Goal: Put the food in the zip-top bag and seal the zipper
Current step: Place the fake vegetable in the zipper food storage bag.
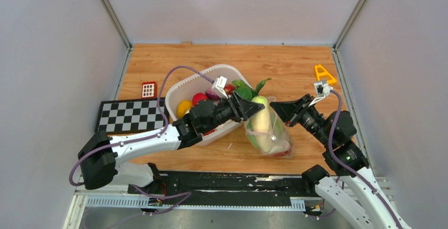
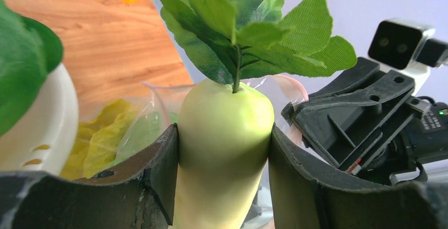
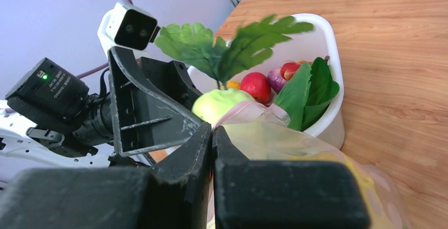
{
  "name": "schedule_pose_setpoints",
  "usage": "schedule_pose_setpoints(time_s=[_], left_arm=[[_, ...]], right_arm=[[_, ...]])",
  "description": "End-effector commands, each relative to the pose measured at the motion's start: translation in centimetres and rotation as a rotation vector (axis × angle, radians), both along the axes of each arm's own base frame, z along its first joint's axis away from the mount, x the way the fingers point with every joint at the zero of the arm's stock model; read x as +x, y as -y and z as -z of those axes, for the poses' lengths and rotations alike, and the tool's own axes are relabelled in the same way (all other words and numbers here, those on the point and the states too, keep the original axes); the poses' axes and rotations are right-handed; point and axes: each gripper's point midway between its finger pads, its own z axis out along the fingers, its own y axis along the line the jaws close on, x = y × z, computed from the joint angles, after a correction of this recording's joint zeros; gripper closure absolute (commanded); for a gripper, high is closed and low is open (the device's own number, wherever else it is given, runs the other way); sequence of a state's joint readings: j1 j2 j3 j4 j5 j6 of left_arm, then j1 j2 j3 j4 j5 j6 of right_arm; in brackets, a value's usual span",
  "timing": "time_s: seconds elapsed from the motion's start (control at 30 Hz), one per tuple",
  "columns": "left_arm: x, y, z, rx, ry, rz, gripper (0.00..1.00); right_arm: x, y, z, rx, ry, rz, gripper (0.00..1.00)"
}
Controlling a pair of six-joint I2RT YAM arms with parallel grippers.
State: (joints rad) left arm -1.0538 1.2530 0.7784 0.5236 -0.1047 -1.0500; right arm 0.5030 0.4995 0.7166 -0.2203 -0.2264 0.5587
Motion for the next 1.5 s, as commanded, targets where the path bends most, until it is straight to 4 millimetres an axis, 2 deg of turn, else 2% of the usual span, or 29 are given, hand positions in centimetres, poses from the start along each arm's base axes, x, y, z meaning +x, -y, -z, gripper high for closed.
schedule_pose_setpoints(time_s=[0.0, 0.17, 0.27, 0.4, 0.5, 0.57, 0.67, 0.7, 0.77, 0.9, 0.93, 1.1, 1.27, 1.33, 1.47], left_arm=[[-2.0, 3.0, -0.8, 0.054, -0.006, 0.145, 0.63], [-3.3, 4.0, -0.1, 0.140, 0.049, 0.179, 0.59], [-4.1, 3.9, -1.4, 0.116, 0.120, 0.191, 0.52], [-4.3, 3.3, -3.1, 0.093, 0.205, 0.188, 0.48], [-4.7, 3.4, -2.5, 0.188, 0.257, 0.225, 0.40], [-4.8, 3.1, -1.1, 0.305, 0.276, 0.255, 0.39], [-4.2, 1.4, 0.8, 0.480, 0.307, 0.240, 0.34], [-4.3, 0.7, 0.8, 0.508, 0.319, 0.243, 0.32], [-4.5, -0.1, -0.2, 0.525, 0.372, 0.244, 0.23], [-4.8, -1.2, -2.7, 0.548, 0.451, 0.254, 0.14], [-4.9, -1.3, -2.8, 0.566, 0.464, 0.261, 0.12], [-3.9, -2.7, -2.1, 0.655, 0.462, 0.210, 0.10], [-1.3, -7.2, -1.7, 0.679, 0.394, -0.049, 0.10], [-0.8, -8.3, -1.2, 0.682, 0.368, -0.100, 0.10], [-0.6, -6.9, 0.9, 0.640, 0.310, -0.005, 0.17]], right_arm=[[-0.5, 0.1, -3.5, 0.058, 0.132, -0.009, 0.97], [-0.2, 0.6, -3.1, 0.075, 0.126, 0.030, 0.97], [0.1, 1.0, -2.9, 0.091, 0.115, 0.056, 0.98], [0.3, 1.8, -2.8, 0.123, 0.109, 0.104, 0.98], [0.4, 2.6, -2.8, 0.143, 0.103, 0.150, 0.97], [0.5, 2.8, -2.8, 0.139, 0.101, 0.160, 0.97], [0.4, 2.5, -2.8, 0.122, 0.097, 0.146, 0.97], [0.3, 2.3, -2.8, 0.119, 0.100, 0.131, 0.97], [0.2, 1.9, -2.7, 0.116, 0.095, 0.108, 0.97], [0.1, 1.6, -2.5, 0.116, 0.090, 0.089, 0.98], [0.1, 1.6, -2.6, 0.118, 0.090, 0.088, 0.98], [-0.1, 1.6, -2.7, 0.116, 0.089, 0.088, 0.97], [-0.1, 1.5, -2.7, 0.111, 0.089, 0.081, 0.97], [-0.2, 1.3, -2.8, 0.109, 0.090, 0.068, 0.97], [-0.2, 1.0, -2.8, 0.109, 0.089, 0.051, 0.97]])
